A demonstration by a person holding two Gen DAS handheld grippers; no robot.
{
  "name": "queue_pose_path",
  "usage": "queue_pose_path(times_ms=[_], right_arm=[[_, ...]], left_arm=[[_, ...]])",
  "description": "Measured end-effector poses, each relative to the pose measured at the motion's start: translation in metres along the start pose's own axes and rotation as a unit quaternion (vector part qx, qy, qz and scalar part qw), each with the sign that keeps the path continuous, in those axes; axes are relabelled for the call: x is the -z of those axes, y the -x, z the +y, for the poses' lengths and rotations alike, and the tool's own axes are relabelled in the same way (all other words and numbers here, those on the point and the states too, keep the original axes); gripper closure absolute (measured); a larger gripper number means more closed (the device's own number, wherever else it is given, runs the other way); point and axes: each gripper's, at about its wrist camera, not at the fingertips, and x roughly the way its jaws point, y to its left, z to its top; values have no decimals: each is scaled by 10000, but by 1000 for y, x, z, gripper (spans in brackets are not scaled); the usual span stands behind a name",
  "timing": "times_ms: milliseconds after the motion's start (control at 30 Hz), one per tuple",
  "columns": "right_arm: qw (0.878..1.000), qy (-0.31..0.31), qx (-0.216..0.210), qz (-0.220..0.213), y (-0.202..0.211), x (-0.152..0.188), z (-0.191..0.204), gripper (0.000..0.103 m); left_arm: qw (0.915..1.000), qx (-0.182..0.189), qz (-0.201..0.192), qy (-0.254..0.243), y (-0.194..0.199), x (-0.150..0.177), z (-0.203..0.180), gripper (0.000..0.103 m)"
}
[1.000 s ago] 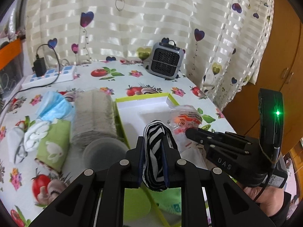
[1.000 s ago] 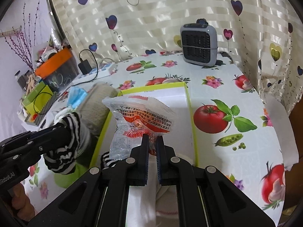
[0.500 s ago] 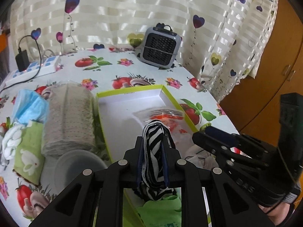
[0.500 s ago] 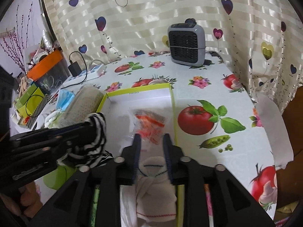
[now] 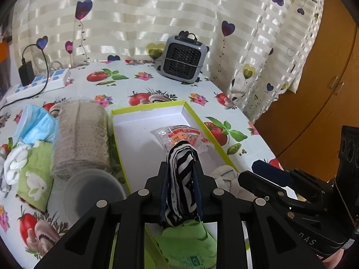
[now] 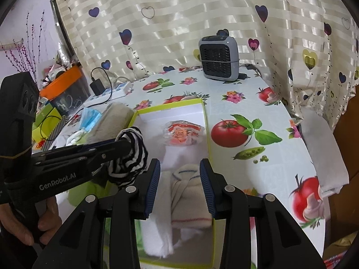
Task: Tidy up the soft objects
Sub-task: 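Open the right tool to drop the bag in the box while the left drops the striped sock, then move both tools back toward the pile of soft items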
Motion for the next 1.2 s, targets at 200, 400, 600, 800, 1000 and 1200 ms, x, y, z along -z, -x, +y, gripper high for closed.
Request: queue_pose_path(times_ms=[200,400,600,800,1000,1200], right_arm=[[9999,97,-67,-80,16,9,10,65],[9997,147,-93,-160,29,15,18,61],[9996,180,-108,-210,36,18,21,60],[9994,209,-132,-223,39,21,23,60],[9992,238,-134,-292,47,22,26,60],[9987,301,-171,-373,53,22,31,60]], left_arm=[[10000,20,-58,-36,16,8,-3,82],[9998,135,-129,27,31,13,-2,78],[9997,174,-137,79,39,18,1,76],[9995,253,-176,71,47,22,2,76],[9990,319,-282,116,60,25,6,75],[9990,112,-435,52,76,31,7,75]])
